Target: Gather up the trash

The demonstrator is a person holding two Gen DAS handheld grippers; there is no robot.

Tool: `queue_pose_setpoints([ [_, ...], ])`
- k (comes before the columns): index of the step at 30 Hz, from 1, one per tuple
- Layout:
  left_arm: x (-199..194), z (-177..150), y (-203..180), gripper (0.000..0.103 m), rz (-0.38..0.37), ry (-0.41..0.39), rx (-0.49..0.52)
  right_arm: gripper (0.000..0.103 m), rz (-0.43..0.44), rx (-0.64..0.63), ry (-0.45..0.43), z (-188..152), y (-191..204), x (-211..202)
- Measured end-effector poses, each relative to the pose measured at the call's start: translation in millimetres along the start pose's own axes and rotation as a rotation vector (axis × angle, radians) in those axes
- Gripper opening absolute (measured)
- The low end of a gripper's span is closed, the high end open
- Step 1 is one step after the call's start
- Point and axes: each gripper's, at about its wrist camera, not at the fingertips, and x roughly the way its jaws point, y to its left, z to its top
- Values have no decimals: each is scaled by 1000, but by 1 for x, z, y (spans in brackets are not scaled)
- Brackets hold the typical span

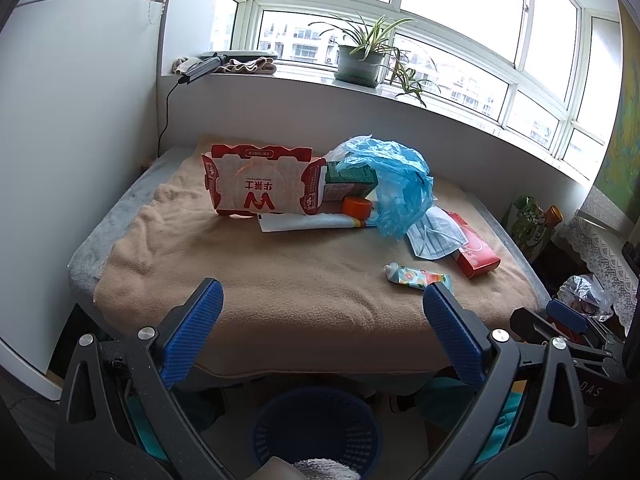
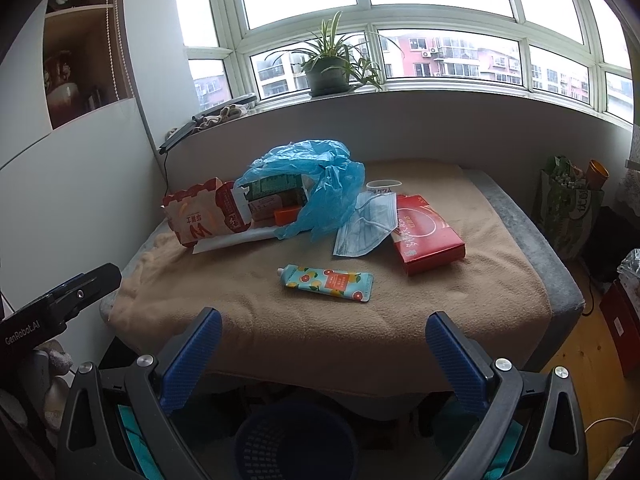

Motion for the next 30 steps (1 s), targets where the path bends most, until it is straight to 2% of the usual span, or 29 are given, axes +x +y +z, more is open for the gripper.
queue_pose_setpoints([
  [30,-4,-1,3,102,1,-1,-8,103,22,-13,10,-2,9,-1],
])
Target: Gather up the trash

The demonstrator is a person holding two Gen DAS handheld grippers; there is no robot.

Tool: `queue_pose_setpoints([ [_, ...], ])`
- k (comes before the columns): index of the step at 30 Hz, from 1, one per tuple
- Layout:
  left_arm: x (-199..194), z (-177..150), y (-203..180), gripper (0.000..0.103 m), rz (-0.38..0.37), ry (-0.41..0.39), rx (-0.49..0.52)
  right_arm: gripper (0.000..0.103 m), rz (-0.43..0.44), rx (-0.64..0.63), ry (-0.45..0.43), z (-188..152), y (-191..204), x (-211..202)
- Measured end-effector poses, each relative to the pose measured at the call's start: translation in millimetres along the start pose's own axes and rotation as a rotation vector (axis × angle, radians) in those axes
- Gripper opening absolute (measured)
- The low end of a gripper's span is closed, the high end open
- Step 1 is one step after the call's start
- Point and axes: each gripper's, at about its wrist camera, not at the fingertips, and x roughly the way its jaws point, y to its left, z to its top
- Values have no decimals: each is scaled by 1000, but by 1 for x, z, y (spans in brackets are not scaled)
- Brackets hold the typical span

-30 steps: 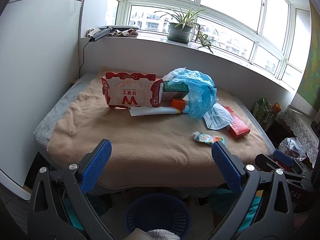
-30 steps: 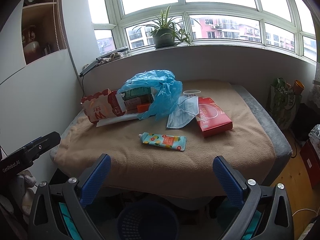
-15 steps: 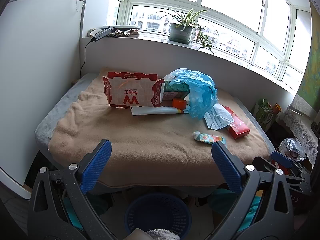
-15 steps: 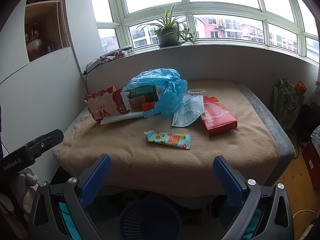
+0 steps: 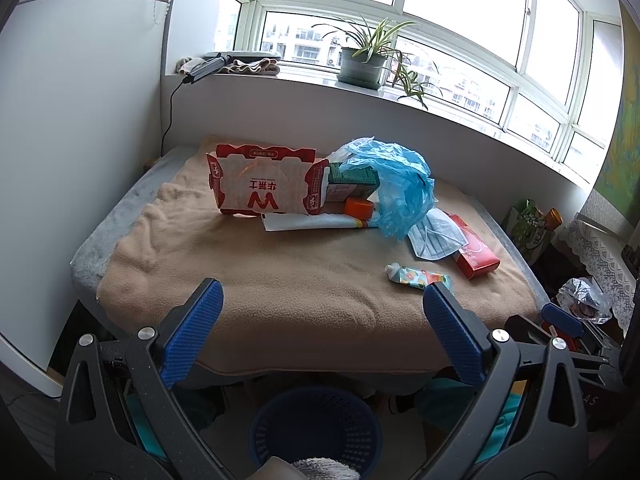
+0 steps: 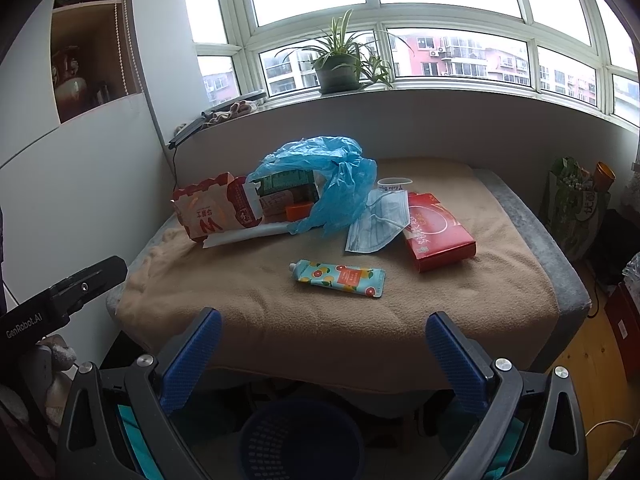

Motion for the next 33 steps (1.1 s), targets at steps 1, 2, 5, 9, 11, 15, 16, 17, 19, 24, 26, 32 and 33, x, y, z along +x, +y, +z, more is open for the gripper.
queue_pose_setpoints([
  [1,0,0,0,102,0,0,0,103,0,-1,0,0,0,0],
  [2,0,0,0,102,1,0,0,103,2,-1,1,0,1,0],
  [5,0,0,0,102,-1,0,0,103,4,-4,2,0,1,1],
  [9,0,0,0,102,-1,0,0,103,3,-7,3,0,1,1],
  [11,0,0,0,102,0,-1,0,103,2,-7,2,0,1,1],
  [15,-1,1,1,102,0,0,-3,103,2,-10,4,0,1,2],
  [16,-1,0,1,102,1,0,-1,103,2,-10,5,0,2,3],
  [17,-1,0,1,102,0,0,-2,103,3,-11,5,0,2,3],
  [19,-1,0,1,102,0,0,-1,103,4,-12,5,0,2,3],
  [24,-1,1,1,102,-1,0,-2,103,6,-13,6,0,2,4],
  [26,-1,1,1,102,-1,0,-2,103,6,-13,6,0,2,4],
  [32,2,0,4,102,0,6,-5,103,3,-18,10,-1,1,5],
  [33,3,0,4,102,1,6,-6,103,2,-18,11,-2,1,6],
])
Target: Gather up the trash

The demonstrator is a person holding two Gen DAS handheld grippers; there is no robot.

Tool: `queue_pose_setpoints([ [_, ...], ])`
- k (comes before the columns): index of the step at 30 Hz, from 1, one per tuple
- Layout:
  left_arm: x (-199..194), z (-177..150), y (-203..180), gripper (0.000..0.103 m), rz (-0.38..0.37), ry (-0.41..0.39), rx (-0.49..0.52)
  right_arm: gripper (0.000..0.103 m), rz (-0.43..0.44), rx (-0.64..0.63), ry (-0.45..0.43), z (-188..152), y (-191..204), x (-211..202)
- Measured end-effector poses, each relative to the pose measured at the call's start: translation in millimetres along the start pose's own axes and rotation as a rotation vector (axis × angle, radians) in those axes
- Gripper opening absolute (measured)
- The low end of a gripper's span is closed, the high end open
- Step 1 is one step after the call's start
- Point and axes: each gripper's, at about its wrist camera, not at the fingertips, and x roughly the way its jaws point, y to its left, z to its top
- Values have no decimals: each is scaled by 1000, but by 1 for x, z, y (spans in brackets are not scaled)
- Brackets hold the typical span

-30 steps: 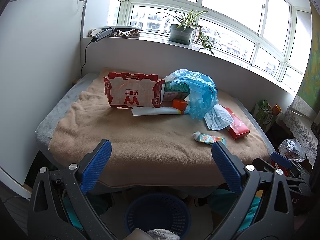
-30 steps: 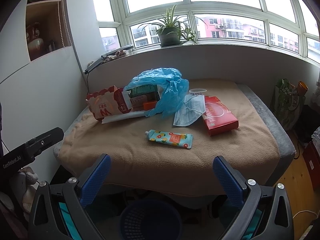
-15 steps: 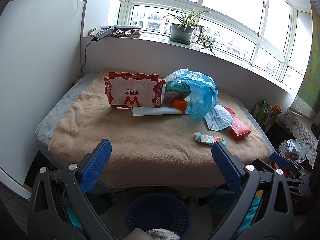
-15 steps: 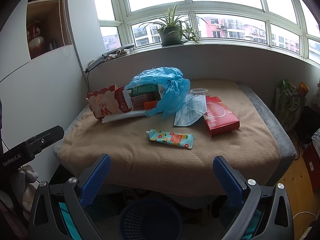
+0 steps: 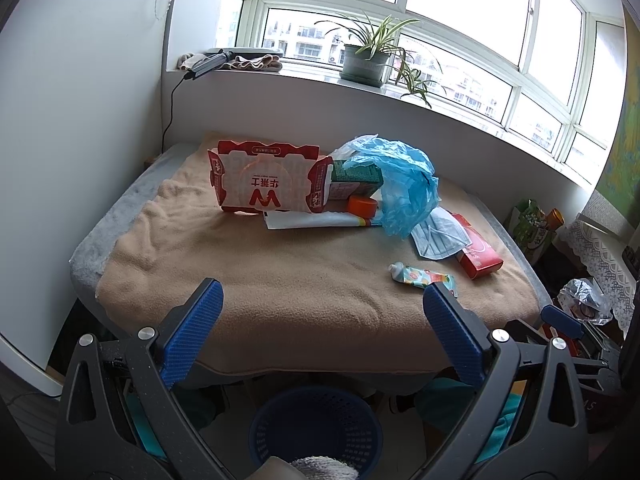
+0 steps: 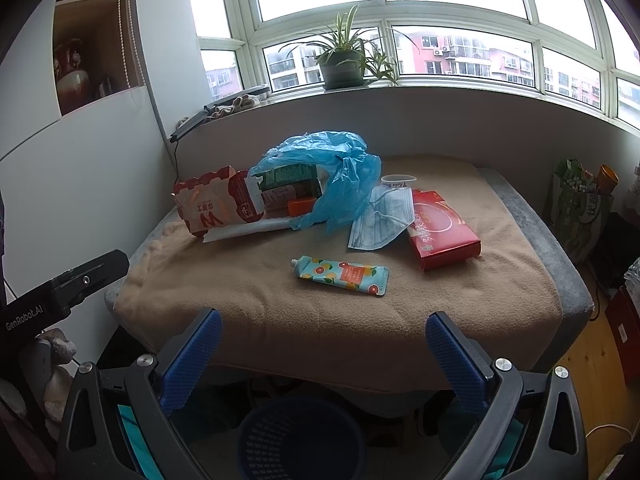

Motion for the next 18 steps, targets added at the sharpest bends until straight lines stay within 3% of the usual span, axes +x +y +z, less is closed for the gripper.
queue_pose_setpoints([
  [10,5,-2,4,102,11,8,-11,103,-9,-22,-16,-3,-2,4],
  [18,19,-10,32,102,47,33,-48,103,-34,-76,-47,-4,-16,11],
])
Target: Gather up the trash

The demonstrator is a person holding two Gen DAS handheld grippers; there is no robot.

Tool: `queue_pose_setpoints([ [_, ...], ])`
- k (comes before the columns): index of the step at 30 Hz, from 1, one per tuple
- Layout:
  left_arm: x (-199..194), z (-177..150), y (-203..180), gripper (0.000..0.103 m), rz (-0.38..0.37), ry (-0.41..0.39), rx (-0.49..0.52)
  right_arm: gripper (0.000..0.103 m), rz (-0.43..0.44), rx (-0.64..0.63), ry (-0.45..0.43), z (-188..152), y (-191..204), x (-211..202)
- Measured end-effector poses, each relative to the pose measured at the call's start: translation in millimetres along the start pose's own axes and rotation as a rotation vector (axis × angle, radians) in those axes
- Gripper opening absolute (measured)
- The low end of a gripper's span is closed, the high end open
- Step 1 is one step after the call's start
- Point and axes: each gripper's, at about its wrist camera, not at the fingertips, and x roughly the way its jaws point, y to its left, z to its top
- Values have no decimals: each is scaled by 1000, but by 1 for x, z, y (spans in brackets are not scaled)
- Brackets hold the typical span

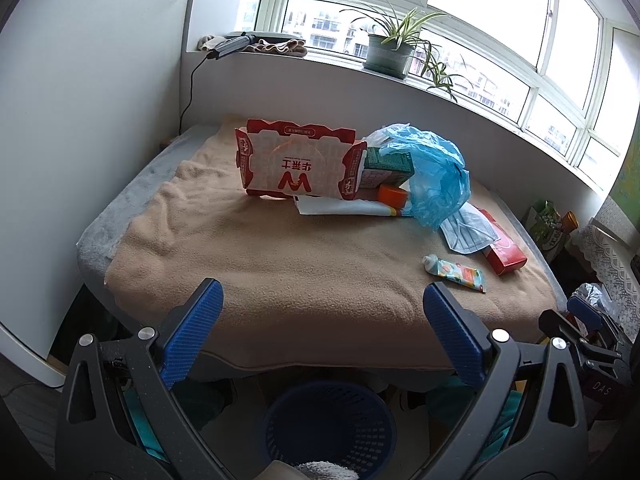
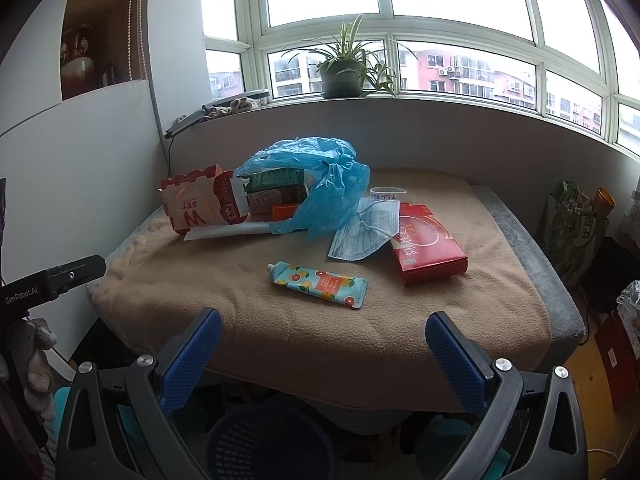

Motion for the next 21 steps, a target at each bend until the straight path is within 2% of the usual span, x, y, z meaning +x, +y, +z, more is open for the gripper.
queue_pose_setpoints([
  [5,15,3,14,102,16,11,21,103,17,-19,31,5,-12,11],
  [14,38,35,18,102,-50,18,57,98,65,-41,88,9,-19,34],
  [18,50,42,13,101,-61,23,82,87,89,-48,123,11,-20,46],
  [21,58,47,9,97,-70,40,119,86,97,-76,139,13,-18,54],
])
